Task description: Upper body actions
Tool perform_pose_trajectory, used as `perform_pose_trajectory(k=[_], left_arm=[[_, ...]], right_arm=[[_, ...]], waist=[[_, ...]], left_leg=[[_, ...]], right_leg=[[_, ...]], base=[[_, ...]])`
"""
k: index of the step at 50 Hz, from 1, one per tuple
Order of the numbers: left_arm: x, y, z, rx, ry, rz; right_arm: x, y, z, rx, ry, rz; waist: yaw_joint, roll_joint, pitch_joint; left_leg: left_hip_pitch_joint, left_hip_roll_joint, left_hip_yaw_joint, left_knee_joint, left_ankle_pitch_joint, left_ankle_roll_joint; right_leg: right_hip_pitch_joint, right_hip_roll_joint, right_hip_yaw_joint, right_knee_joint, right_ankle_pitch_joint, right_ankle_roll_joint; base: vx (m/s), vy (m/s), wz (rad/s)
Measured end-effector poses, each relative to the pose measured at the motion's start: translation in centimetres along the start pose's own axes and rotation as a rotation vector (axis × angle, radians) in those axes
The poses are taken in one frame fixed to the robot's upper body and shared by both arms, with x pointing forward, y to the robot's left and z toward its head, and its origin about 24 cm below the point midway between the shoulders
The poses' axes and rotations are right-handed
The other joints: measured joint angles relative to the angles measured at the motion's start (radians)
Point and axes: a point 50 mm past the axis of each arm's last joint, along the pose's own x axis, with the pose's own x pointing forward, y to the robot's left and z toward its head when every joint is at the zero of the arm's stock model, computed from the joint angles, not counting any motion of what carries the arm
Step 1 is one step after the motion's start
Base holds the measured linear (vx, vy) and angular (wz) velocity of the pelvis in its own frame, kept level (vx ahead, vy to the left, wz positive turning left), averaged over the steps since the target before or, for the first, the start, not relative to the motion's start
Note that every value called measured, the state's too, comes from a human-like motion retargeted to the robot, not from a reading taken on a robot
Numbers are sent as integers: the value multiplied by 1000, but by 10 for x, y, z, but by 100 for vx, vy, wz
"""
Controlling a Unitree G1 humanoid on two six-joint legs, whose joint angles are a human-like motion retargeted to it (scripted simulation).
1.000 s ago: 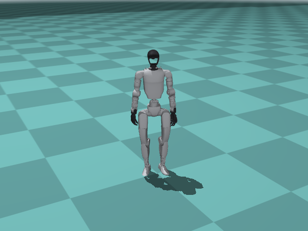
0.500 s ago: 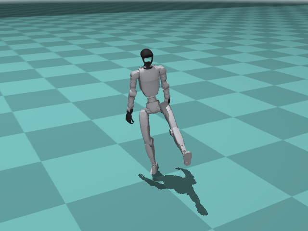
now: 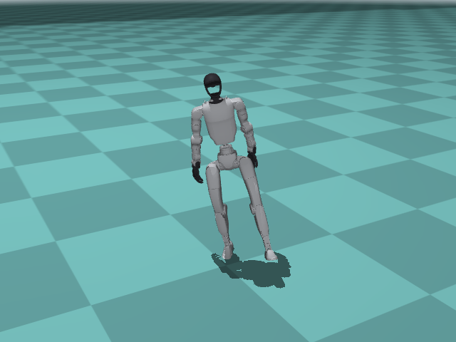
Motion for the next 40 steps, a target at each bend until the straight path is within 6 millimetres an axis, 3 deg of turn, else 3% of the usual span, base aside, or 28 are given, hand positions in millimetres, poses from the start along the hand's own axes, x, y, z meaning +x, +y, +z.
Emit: perform_pose_trajectory(k=[5,10,14,18,23,31,35,40], left_arm=[[-2,-7,18,19,-41,4],[-7,-26,48,90,-137,-11],[-13,-40,72,175,-229,-20],[-15,-44,78,226,-268,-27],[-11,-39,65,218,-234,-47],[-2,-13,22,124,-83,-55],[0,-2,0,46,-14,-61],[0,9,-15,-18,18,-58]], right_arm=[[0,3,-17,44,57,3],[0,9,-26,113,87,16],[0,13,-21,154,73,39],[0,10,-4,123,20,37],[-2,-2,36,60,-126,29],[-13,-10,87,24,-329,50],[-17,-14,99,-10,-371,44],[-14,-16,90,-24,-344,33]], waist=[[-120,38,-67],[-179,67,-120],[-169,67,-126],[-162,69,-124],[-166,55,-118],[-99,-4,-133],[-79,-27,-144],[-52,-49,-166]], left_leg=[[164,-68,27,0,27,13],[247,-110,26,-20,47,15],[298,-126,40,-52,89,37],[337,-130,58,-100,109,16],[345,-145,62,-123,90,40],[360,-163,125,-103,30,71],[378,-177,156,-105,2,91],[397,-207,177,-105,-33,126]], right_leg=[[-17,19,-71,-35,-10,18],[-44,25,-145,-69,-13,36],[-48,23,-185,-92,-7,45],[-42,28,-210,-106,-3,53],[-34,17,-224,-119,8,66],[-31,-21,-219,-136,43,87],[-29,-40,-208,-131,51,105],[-19,-67,-210,-121,52,134]], base=[[3,-4,103],[0,-12,104],[3,-17,64],[14,-15,32],[20,-12,10],[36,-9,-36],[44,-2,-37],[48,3,-20]])
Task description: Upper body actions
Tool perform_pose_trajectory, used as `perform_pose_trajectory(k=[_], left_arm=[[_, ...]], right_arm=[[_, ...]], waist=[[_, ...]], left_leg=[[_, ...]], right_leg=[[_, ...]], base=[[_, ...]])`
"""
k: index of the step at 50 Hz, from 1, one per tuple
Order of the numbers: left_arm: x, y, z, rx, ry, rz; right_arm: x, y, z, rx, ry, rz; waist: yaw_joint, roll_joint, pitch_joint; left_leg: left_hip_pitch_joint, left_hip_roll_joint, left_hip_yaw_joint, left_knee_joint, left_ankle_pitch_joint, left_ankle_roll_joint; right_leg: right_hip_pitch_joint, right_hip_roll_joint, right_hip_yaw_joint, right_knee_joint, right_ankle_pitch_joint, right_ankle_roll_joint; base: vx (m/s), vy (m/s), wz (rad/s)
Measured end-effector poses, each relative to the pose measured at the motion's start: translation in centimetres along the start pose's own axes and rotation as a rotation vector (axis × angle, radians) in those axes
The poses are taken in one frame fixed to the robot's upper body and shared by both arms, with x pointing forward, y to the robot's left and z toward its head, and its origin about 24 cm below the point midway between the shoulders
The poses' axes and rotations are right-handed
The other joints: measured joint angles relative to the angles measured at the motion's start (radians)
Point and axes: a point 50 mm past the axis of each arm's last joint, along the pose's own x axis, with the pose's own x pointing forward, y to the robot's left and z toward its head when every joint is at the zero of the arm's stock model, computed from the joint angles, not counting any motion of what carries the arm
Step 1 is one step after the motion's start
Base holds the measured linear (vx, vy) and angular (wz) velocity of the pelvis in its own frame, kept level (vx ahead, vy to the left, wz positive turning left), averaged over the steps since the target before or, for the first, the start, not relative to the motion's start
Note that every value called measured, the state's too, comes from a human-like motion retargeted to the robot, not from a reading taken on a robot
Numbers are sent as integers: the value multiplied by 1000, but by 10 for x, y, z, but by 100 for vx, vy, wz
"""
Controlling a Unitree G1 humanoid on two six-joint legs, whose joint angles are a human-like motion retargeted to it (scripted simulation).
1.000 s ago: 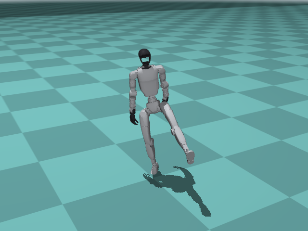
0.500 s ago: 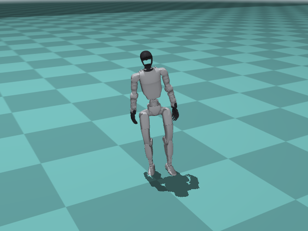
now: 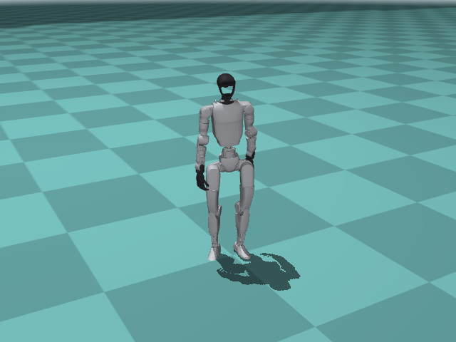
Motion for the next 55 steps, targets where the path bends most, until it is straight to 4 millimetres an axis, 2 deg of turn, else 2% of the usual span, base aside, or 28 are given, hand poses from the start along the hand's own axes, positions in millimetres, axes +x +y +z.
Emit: perform_pose_trajectory(k=[7,8,10,13,15,18,20,23,26,30,34,38,42,44,47,50,52,55], left_arm=[[-4,12,10,-7,-46,42],[-5,13,15,-15,-59,48],[-7,13,26,-27,-90,55],[-13,11,50,-18,-136,85],[-19,6,71,5,-182,111],[-29,-6,104,55,-278,120],[-38,-18,128,87,-349,108],[-53,-45,163,127,-468,75],[-66,-74,186,144,-560,38],[-74,-103,197,203,-624,-18],[-62,-109,181,289,-571,-29],[-38,-88,145,307,-447,-12],[-17,-51,96,242,-276,1],[-12,-29,69,196,-171,-2],[-6,-5,29,131,-38,8],[-7,13,1,67,65,8],[-8,19,-10,27,96,7],[-8,19,-10,-32,101,-13]], right_arm=[[-5,9,-44,56,140,10],[-6,11,-50,70,156,12],[-8,14,-60,95,182,13],[-11,18,-70,111,204,16],[-12,18,-75,112,210,10],[-14,16,-82,107,221,-21],[-15,13,-84,114,226,-46],[-14,8,-81,171,209,-71],[-15,5,-84,219,218,-82],[-21,9,-100,273,297,-87],[-24,24,-114,311,355,-49],[-22,34,-112,280,323,-19],[-18,24,-102,183,271,-29],[-16,13,-94,124,253,-43],[-15,4,-86,87,217,-78],[-12,-5,-73,72,167,-103],[-10,-11,-63,60,131,-117],[-8,-23,-41,28,74,-127]], waist=[[40,-9,-45],[45,-3,-53],[41,15,-60],[-21,25,-29],[-73,30,3],[-160,48,68],[-231,70,137],[-360,126,284],[-474,176,393],[-511,227,433],[-479,225,415],[-431,204,367],[-346,139,300],[-288,93,256],[-234,62,199],[-171,38,152],[-131,30,129],[-66,12,98]], left_leg=[[4,-32,-45,19,-37,42],[1,-23,-49,23,-40,46],[-1,1,-62,34,-41,54],[24,4,-101,37,-30,67],[43,3,-133,35,-21,76],[75,18,-168,38,-11,92],[90,44,-196,52,-2,101],[92,107,-280,87,18,106],[77,129,-352,106,37,130],[33,128,-387,139,35,152],[45,113,-398,134,40,145],[69,134,-388,111,42,110],[92,91,-318,102,25,106],[83,57,-261,109,10,107],[66,35,-221,97,8,102],[36,29,-173,90,7,91],[15,33,-142,83,8,84],[-31,45,-78,89,-2,69]], right_leg=[[-15,-52,-37,148,-12,50],[-47,-65,-34,226,4,49],[-141,-63,16,421,20,-1],[-240,-51,21,492,5,-7],[-324,-46,-19,423,-12,-39],[-491,-23,-57,258,-67,-141],[-617,-2,-25,178,-80,-207],[-790,-20,37,133,-44,-292],[-943,-96,97,121,-9,-312],[-1076,-145,190,118,13,-312],[-1019,-162,206,141,13,-312],[-827,-115,120,134,3,-312],[-589,-74,72,116,13,-250],[-490,-63,79,132,29,-211],[-325,-55,45,149,63,-151],[-196,-49,25,172,102,-104],[-131,-48,3,177,119,-87],[-111,-55,19,206,120,-74]], base=[[52,11,11],[44,7,13],[39,4,27],[24,-5,80],[7,-14,85],[-2,-17,65],[-22,-18,83],[-47,-7,134],[-41,19,127],[-13,15,46],[9,-3,15],[20,-24,-30],[23,-16,-81],[18,-13,-118],[5,-15,-77],[-12,-15,-80],[-22,-12,-87],[-31,-12,-107]])
